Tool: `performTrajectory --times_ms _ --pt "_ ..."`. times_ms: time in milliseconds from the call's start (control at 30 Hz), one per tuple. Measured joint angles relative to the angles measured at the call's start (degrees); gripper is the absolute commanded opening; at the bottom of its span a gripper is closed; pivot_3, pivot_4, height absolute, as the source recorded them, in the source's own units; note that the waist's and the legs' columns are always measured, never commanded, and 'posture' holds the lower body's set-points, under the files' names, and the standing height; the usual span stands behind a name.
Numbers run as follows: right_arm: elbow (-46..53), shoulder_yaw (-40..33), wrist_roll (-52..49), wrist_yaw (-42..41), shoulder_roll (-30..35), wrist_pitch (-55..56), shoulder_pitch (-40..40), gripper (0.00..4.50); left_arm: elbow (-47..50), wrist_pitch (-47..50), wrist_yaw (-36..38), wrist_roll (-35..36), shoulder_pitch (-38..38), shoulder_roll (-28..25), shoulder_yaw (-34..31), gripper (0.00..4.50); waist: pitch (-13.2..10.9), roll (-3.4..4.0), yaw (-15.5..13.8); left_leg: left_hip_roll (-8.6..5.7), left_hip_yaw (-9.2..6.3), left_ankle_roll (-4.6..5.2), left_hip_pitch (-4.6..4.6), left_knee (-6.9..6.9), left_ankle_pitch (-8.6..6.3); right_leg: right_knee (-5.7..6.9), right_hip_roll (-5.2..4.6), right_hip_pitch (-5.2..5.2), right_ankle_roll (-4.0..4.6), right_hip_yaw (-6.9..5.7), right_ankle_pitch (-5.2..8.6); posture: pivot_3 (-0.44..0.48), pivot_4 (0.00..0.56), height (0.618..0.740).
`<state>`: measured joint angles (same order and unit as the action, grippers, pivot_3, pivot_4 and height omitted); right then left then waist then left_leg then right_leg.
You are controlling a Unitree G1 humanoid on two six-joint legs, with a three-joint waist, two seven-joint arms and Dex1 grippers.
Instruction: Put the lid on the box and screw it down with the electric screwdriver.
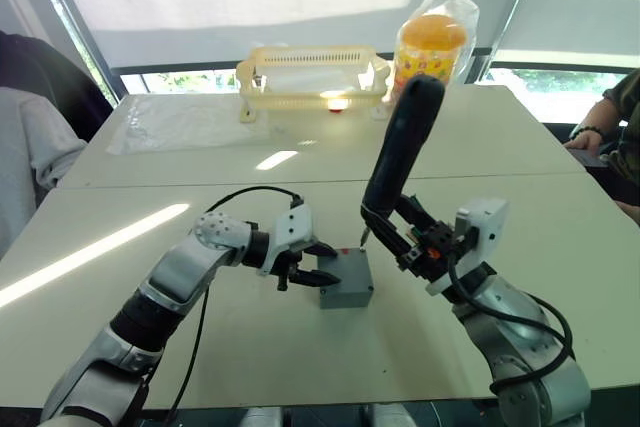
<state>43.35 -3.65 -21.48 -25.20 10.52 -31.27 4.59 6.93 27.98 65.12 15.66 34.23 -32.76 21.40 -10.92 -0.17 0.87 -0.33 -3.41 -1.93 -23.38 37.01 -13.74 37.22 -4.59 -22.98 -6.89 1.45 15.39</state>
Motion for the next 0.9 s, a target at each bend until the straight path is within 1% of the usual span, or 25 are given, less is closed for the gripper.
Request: performTrajectory --times_ms 333,567,900 --pt "-4.6 1.3 0.5 0.4 1.9 4.5 -0.2 1.74 0.0 0.0 -0.3 -0.4 0.0 0.5 0.0 2.35 0.0 -0.01 -0.1 0.0 -0.01 0.0 0.01 0.01 0.0 -0.02 0.0 0.04 0.0 -0.01 0.0 0.0 0.15 0.74" --pt "-5.6 2.8 0.6 0.5 2.8 6.3 -1.4 1.74 0.0 0.1 -0.4 -0.4 0.0 0.6 0.0 2.35 0.0 -0.01 -0.1 0.0 -0.02 0.0 0.01 0.01 0.0 -0.02 0.0 0.05 0.0 -0.02 0.0 0.0 0.15 0.74" --pt "-7.9 3.0 0.9 0.2 4.2 9.0 -1.9 1.74 0.0 0.3 -0.5 -0.4 0.0 0.6 -0.1 2.35 0.0 -0.01 -0.1 0.0 -0.02 0.0 0.02 0.01 0.0 -0.02 0.0 0.06 0.0 -0.02 0.0 0.0 0.15 0.74"
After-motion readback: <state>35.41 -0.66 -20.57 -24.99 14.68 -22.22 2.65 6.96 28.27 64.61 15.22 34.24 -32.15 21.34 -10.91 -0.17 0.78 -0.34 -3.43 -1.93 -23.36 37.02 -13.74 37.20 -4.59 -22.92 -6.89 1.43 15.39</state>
